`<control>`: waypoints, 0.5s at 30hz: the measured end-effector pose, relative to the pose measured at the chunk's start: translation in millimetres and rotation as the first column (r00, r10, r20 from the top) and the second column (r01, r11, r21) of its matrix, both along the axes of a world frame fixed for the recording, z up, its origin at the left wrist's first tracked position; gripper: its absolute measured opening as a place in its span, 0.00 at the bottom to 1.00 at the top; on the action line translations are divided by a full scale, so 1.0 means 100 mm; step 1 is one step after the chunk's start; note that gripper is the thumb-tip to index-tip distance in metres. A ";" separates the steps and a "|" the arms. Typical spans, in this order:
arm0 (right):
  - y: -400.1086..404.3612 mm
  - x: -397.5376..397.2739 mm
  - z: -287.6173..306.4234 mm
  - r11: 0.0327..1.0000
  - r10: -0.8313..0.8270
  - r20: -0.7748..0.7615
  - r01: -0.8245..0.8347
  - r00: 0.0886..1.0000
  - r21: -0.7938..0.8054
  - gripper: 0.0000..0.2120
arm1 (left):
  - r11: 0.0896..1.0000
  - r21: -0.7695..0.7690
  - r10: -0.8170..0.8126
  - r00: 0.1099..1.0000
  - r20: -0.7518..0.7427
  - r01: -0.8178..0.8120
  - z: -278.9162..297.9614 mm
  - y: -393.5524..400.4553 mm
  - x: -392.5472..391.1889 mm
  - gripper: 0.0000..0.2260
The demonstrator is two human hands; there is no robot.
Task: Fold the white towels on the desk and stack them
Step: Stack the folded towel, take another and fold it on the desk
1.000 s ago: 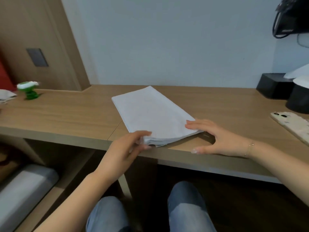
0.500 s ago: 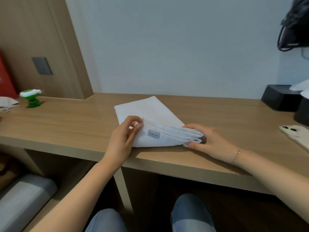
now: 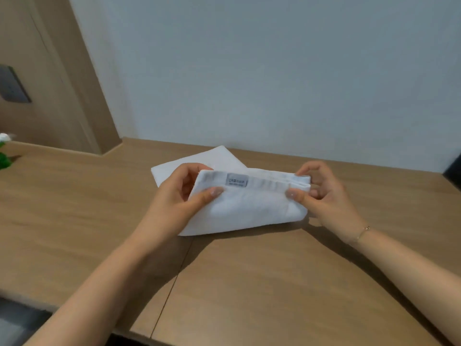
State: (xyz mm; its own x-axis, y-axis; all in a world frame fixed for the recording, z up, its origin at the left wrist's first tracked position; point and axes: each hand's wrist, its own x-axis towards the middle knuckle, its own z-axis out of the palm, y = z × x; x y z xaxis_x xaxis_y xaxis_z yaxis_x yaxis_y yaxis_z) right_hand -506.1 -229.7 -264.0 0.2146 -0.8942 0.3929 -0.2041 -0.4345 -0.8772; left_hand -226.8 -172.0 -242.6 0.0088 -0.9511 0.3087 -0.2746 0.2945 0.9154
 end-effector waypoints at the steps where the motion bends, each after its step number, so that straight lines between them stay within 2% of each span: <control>1: -0.08 0.02 0.01 1.000 0.005 0.011 -0.005 1.000 0.029 0.16 | 0.999 0.053 -0.002 0.999 -0.034 0.003 0.03 -0.12 0.04 0.15; 5: -0.28 0.08 0.08 0.993 -0.029 0.016 0.027 0.999 0.119 0.19 | 0.970 0.242 -0.003 0.994 -0.112 0.030 0.17 -0.52 0.15 0.18; 9: -0.34 0.05 0.20 0.961 0.058 -0.057 -0.040 0.997 0.274 0.16 | 0.905 0.413 -0.019 0.978 -0.207 0.105 0.31 -0.68 0.23 0.21; 13: -0.20 0.09 0.28 0.871 0.136 -0.164 -0.039 0.977 0.489 0.19 | 0.857 0.511 0.054 0.975 -0.217 0.066 0.50 -0.66 0.30 0.16; 15: -0.11 0.19 0.40 0.858 0.118 -0.210 0.007 0.971 0.514 0.16 | 0.836 0.546 0.076 0.973 -0.219 0.058 0.69 -0.61 0.33 0.15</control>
